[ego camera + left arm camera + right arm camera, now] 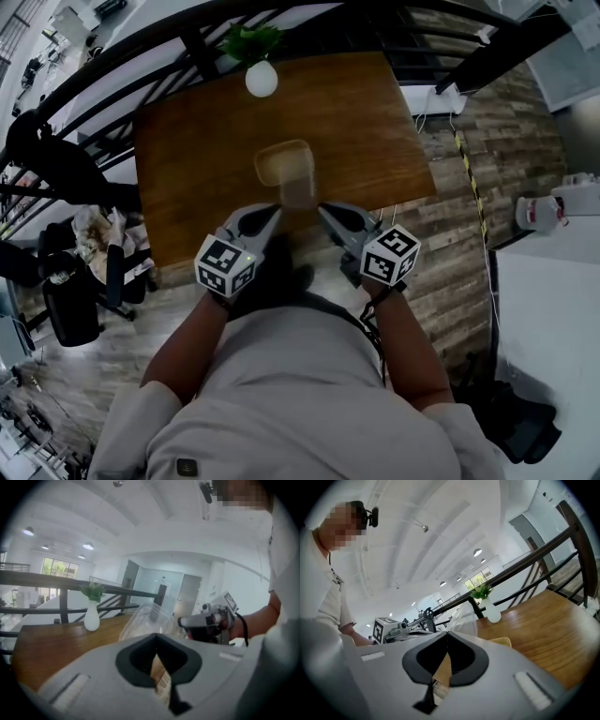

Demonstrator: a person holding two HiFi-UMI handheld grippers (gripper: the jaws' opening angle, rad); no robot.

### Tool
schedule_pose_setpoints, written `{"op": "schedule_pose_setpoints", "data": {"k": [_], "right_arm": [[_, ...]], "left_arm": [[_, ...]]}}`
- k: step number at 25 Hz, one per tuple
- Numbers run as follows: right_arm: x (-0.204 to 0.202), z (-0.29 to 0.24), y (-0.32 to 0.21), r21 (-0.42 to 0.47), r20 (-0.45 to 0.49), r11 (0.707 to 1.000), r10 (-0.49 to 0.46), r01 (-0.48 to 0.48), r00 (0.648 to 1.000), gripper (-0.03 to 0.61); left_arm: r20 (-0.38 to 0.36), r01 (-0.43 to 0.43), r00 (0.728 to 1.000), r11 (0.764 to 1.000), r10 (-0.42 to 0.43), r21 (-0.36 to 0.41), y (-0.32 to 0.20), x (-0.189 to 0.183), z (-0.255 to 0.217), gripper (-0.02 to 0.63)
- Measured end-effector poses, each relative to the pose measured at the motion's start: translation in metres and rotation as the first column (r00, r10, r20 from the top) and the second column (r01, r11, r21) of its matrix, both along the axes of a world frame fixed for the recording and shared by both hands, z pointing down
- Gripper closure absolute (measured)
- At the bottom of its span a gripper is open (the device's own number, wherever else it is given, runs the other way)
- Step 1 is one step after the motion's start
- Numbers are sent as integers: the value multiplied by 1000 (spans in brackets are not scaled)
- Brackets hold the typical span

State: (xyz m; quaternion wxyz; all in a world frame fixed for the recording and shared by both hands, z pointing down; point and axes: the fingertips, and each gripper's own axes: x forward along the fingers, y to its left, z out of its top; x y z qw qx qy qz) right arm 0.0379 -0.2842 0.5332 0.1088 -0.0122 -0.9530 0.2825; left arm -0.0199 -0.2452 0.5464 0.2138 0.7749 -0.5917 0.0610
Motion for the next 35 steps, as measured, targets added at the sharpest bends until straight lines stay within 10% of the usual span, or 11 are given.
{"op": "schedule_pose_setpoints", "data": {"k": [35], "right_arm": [[-36, -115, 154, 146, 88, 986, 73, -85, 993, 572]], "left_arm": [[-1, -78, 997, 981, 80, 177, 167, -55, -131, 611]]}}
